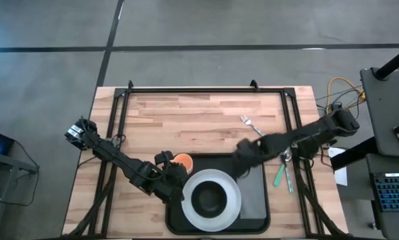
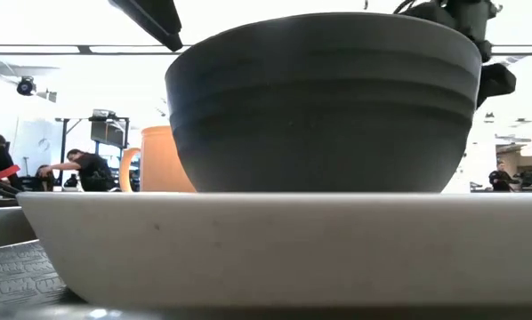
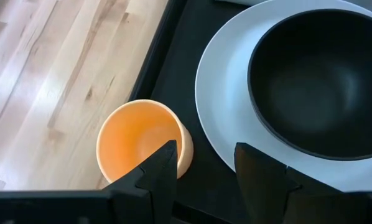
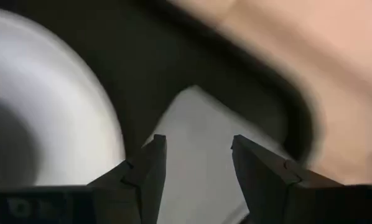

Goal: Set up tray
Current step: Put the green fork on the gray napkin to the right of the white plate

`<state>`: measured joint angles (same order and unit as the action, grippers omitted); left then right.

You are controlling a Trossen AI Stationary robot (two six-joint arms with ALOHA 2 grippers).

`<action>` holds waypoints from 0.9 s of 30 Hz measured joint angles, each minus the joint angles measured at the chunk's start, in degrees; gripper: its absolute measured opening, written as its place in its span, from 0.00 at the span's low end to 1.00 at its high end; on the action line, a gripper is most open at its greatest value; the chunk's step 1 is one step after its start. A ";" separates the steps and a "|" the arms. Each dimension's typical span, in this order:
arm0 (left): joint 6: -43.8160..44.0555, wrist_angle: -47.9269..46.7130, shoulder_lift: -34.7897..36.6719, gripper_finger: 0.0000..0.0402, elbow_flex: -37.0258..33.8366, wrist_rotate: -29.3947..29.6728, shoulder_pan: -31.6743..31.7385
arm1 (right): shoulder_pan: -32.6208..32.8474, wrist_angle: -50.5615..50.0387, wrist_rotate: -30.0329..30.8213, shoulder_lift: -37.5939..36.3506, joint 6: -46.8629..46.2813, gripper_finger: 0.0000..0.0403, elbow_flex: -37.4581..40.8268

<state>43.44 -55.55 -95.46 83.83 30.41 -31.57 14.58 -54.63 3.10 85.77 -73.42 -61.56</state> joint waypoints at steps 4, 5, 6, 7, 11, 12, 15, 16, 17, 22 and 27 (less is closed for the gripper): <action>0.17 0.02 0.00 0.35 0.00 0.00 0.00 | -5.87 -8.71 6.04 -2.71 5.38 0.41 -0.02; 0.21 0.00 0.00 0.35 -0.06 0.00 0.00 | -7.58 -10.78 7.13 -3.02 7.36 0.41 -0.02; 0.27 0.01 0.00 0.35 -0.12 0.00 0.00 | -9.44 -12.25 7.39 -3.33 9.65 0.41 -0.02; 0.37 0.02 0.00 0.35 -0.18 0.00 0.00 | -11.35 -13.23 7.10 -3.61 12.13 0.41 0.02; 0.41 0.00 0.00 0.35 -0.24 0.00 0.03 | -18.62 -13.32 4.54 -3.17 22.30 0.41 0.63; 0.41 0.02 0.00 0.35 -0.24 0.00 0.11 | -20.57 -13.16 4.27 -2.75 24.49 0.41 0.96; 0.41 0.00 0.00 0.35 -0.24 0.02 0.11 | -26.35 -12.26 4.12 -0.79 30.17 0.41 2.25; 0.43 0.01 0.00 0.35 -0.24 0.06 0.13 | -28.16 -12.24 3.88 -0.07 31.84 0.41 2.72; 0.56 0.00 0.00 0.35 -0.24 0.11 0.12 | -29.92 -12.24 3.12 0.75 33.47 0.41 3.25; 2.39 0.00 0.00 0.35 -0.24 0.13 0.13 | -35.89 -6.63 1.95 3.92 42.12 0.41 5.92; 2.82 0.00 0.00 0.35 -0.24 0.15 0.13 | -39.68 -0.65 1.20 5.68 47.55 0.38 7.49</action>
<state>46.26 -55.55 -95.46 83.59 30.57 -31.44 -25.09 -55.28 4.30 91.45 -25.86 -54.07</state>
